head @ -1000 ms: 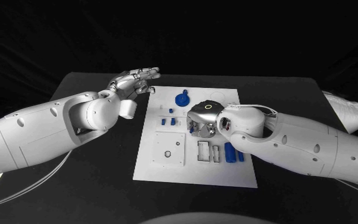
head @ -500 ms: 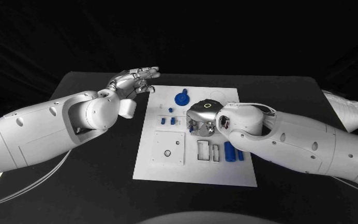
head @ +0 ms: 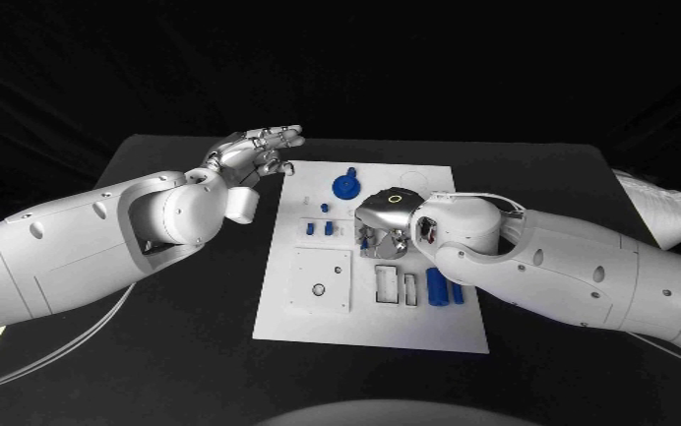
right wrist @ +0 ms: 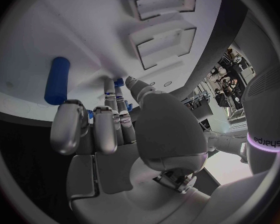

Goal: Assemble the parts on the task board

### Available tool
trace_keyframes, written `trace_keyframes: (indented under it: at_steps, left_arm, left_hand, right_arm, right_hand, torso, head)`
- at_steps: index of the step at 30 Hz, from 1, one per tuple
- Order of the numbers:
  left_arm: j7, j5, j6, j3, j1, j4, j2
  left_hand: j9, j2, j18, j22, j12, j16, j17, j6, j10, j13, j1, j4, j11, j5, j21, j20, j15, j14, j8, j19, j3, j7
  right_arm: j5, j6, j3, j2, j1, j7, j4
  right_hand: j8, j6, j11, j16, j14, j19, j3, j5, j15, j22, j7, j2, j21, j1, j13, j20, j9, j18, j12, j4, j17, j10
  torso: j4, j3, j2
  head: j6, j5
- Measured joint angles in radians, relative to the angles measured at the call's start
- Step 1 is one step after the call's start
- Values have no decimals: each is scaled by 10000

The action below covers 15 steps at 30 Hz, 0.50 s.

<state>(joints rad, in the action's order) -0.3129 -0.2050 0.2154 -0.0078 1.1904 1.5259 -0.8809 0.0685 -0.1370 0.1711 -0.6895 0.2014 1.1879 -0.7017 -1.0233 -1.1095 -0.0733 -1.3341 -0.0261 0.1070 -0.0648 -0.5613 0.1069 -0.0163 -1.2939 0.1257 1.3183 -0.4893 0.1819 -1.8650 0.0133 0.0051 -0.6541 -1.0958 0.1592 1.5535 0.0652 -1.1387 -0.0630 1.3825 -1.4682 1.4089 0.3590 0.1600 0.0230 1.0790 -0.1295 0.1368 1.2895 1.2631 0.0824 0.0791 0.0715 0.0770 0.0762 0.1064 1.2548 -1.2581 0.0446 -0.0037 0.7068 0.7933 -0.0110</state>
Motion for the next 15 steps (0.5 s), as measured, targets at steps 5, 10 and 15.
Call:
trace_keyframes:
  at_steps: [5,10,15]
  left_arm:
    - [3,16,1,0,0,0,-2]
    - [7,31,2,0,0,2,-3]
    - [10,40,3,0,0,5,-5]
  left_hand:
    - [0,0,0,0,0,0,4,35,0,2,0,0,0,0,0,0,0,0,0,0,0,35]
    - [0,-2,0,0,0,0,4,35,5,8,-2,0,5,0,0,0,0,0,0,0,0,35]
    - [1,-39,1,-1,0,0,3,35,35,8,-39,0,35,0,0,0,0,0,0,0,0,34]
  right_arm:
    - [78,23,1,2,-1,0,1]
    - [102,69,1,24,0,2,2]
    - [85,118,-1,46,0,7,12]
  right_hand:
    - [1,0,0,0,0,0,270,-290,0,0,0,-198,0,204,-19,0,27,0,0,-80,-6,0]
    - [1,-51,-13,0,0,-1,707,-893,0,20,50,-386,-2,770,-59,0,46,0,2,-454,11,-14]
    - [1,-124,-9,0,0,0,951,-985,0,57,50,-384,-2,997,-72,0,64,0,30,-698,36,-66]
  torso:
    - [-1,0,-1]
    - [-1,0,-1]
    - [-1,0,0]
  head:
    - [11,0]
    - [14,0]
    - [13,0]
